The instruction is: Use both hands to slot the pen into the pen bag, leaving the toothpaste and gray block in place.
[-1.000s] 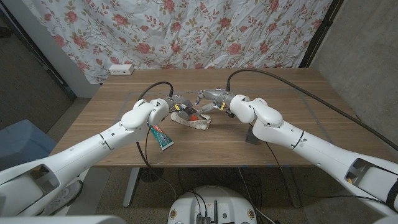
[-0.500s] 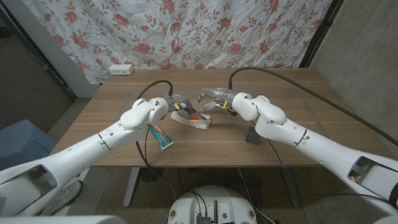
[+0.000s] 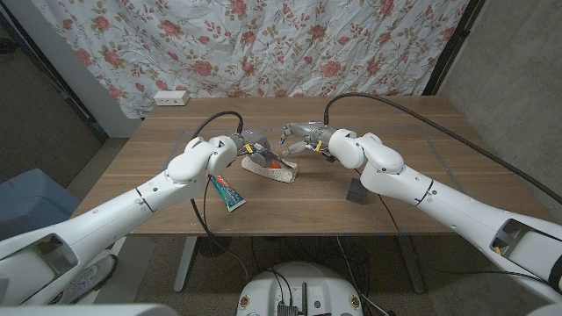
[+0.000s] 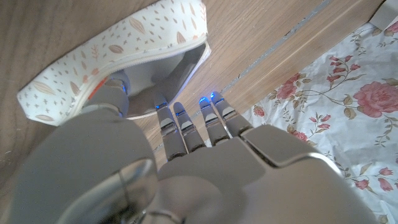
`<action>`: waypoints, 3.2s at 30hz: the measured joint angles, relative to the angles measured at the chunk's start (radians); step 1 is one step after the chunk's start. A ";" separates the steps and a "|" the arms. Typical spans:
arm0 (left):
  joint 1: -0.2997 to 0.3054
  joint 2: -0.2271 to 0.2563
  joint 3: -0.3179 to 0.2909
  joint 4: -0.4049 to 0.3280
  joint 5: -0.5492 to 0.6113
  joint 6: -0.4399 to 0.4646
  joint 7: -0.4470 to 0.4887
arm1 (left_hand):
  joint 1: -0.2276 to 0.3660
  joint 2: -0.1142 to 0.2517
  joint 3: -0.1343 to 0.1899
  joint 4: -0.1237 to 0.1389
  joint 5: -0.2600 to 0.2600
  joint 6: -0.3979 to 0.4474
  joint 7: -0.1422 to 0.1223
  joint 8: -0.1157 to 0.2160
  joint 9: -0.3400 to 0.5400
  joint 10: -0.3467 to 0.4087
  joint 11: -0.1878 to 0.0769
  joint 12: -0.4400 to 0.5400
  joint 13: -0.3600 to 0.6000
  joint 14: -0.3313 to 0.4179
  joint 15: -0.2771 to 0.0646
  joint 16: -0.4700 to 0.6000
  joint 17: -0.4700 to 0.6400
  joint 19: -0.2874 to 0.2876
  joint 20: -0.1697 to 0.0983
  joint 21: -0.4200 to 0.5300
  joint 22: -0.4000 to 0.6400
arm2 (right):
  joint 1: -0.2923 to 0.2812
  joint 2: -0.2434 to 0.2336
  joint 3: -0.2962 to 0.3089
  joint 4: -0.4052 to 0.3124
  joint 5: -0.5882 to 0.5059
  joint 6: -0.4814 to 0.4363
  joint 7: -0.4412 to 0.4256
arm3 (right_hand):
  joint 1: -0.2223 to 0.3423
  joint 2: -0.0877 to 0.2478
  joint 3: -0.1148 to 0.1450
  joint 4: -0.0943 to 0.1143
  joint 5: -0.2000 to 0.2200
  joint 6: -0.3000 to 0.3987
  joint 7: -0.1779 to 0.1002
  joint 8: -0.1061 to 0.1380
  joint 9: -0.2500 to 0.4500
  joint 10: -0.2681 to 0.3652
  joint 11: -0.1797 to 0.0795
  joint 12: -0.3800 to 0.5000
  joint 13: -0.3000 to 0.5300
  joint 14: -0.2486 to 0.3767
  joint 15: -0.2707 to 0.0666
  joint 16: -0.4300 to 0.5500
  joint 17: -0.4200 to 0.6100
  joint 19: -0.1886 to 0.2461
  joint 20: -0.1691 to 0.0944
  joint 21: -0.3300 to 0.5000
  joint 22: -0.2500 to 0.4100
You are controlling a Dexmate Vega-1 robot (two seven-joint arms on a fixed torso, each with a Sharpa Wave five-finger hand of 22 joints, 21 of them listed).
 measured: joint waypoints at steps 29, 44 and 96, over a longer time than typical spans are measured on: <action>0.058 0.043 -0.081 -0.085 -0.009 0.044 -0.005 | 0.000 0.000 -0.004 0.004 0.000 0.000 0.000 0.000 0.000 -0.003 0.003 -0.007 0.000 -0.011 0.000 -0.009 0.000 0.000 0.000 0.000 0.000 | 0.016 -0.007 0.014 0.038 0.026 0.036 -0.045 | -0.014 -0.010 -0.011 0.003 0.017 -0.031 0.006 -0.020 0.000 -0.013 0.002 0.000 0.000 -0.005 -0.006 -0.001 0.005 0.000 0.000 0.000 0.000; 0.098 0.075 -0.158 -0.090 -0.161 0.050 0.067 | -0.012 0.012 -0.008 0.008 0.000 -0.028 0.002 -0.012 0.000 -0.020 0.009 -0.011 0.000 -0.038 -0.002 -0.013 0.000 0.000 0.000 0.000 0.000 | 0.002 -0.029 0.057 0.103 0.119 0.168 -0.135 | -0.091 0.025 -0.036 0.036 0.021 -0.052 0.005 -0.039 0.005 -0.019 -0.003 0.010 0.000 -0.034 -0.002 -0.015 0.009 -0.011 -0.004 0.000 0.000; 0.172 -0.027 -0.286 0.190 -0.860 -0.126 0.554 | -0.103 0.132 -0.009 0.043 -0.005 -0.180 0.039 -0.020 0.001 -0.074 0.081 -0.015 0.000 -0.098 0.002 -0.016 0.002 -0.024 0.031 0.000 0.005 | -0.136 0.008 0.253 0.367 0.549 0.497 -0.458 | -0.220 0.080 -0.070 0.077 0.001 -0.111 -0.010 -0.136 -0.025 0.097 -0.054 0.035 -0.007 0.038 -0.102 0.005 -0.007 0.059 -0.088 0.008 0.000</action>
